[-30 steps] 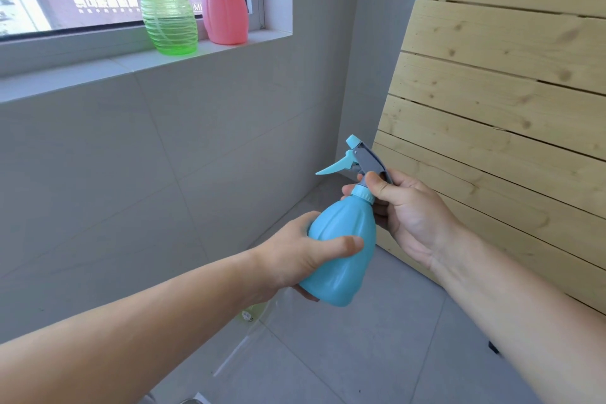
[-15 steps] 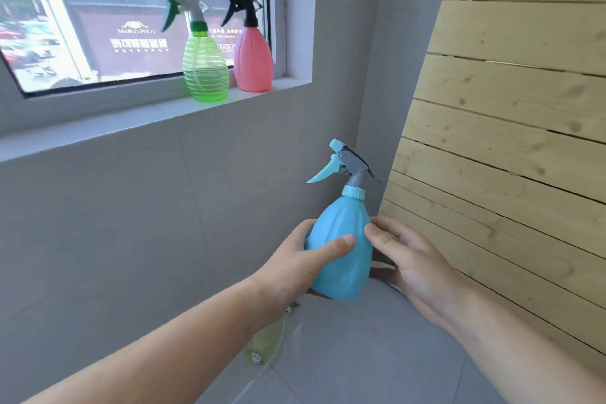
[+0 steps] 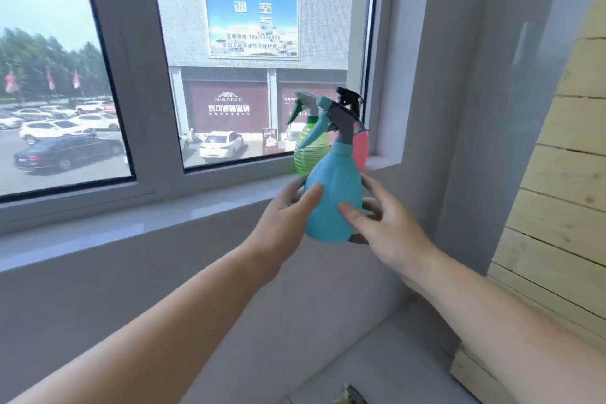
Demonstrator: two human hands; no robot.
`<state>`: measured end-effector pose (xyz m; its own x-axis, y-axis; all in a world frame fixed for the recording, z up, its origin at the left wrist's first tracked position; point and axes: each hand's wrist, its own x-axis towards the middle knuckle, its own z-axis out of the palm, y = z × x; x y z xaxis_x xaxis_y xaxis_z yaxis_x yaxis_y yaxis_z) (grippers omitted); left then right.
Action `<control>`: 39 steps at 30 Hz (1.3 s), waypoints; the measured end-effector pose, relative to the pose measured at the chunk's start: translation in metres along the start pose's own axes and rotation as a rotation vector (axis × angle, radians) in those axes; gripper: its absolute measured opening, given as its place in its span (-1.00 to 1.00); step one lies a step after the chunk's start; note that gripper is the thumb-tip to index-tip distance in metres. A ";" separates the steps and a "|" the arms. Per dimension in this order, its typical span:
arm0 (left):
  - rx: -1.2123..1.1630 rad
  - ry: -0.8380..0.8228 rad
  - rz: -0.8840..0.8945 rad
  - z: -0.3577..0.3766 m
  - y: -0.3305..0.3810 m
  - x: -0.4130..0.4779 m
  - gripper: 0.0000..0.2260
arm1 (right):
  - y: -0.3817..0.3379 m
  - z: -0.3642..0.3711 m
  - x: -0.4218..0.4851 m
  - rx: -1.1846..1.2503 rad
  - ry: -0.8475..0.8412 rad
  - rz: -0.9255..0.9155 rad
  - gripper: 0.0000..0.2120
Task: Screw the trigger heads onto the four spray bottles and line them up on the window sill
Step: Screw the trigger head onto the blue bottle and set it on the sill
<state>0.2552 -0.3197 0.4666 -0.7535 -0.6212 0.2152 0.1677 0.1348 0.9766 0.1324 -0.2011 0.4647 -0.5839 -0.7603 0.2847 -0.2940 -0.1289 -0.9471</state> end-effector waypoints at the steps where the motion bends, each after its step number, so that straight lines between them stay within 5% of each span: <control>1: 0.027 0.040 0.009 -0.011 0.007 0.009 -0.69 | -0.006 0.009 0.014 -0.004 -0.006 -0.011 -0.48; 12: 0.051 0.312 -0.073 -0.086 0.016 0.080 -0.67 | -0.021 0.087 0.116 -0.273 0.031 -0.105 -0.47; 29: -0.072 0.342 -0.097 -0.100 -0.004 0.118 -0.62 | 0.006 0.097 0.144 -0.356 0.097 -0.147 -0.43; 39: 0.204 0.421 -0.042 -0.097 0.005 0.099 -0.50 | 0.009 0.087 0.134 -0.359 0.088 -0.124 -0.36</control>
<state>0.2434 -0.4557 0.4924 -0.4265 -0.8829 0.1963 -0.0175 0.2250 0.9742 0.1169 -0.3594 0.4813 -0.5854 -0.6934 0.4201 -0.6036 0.0269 -0.7968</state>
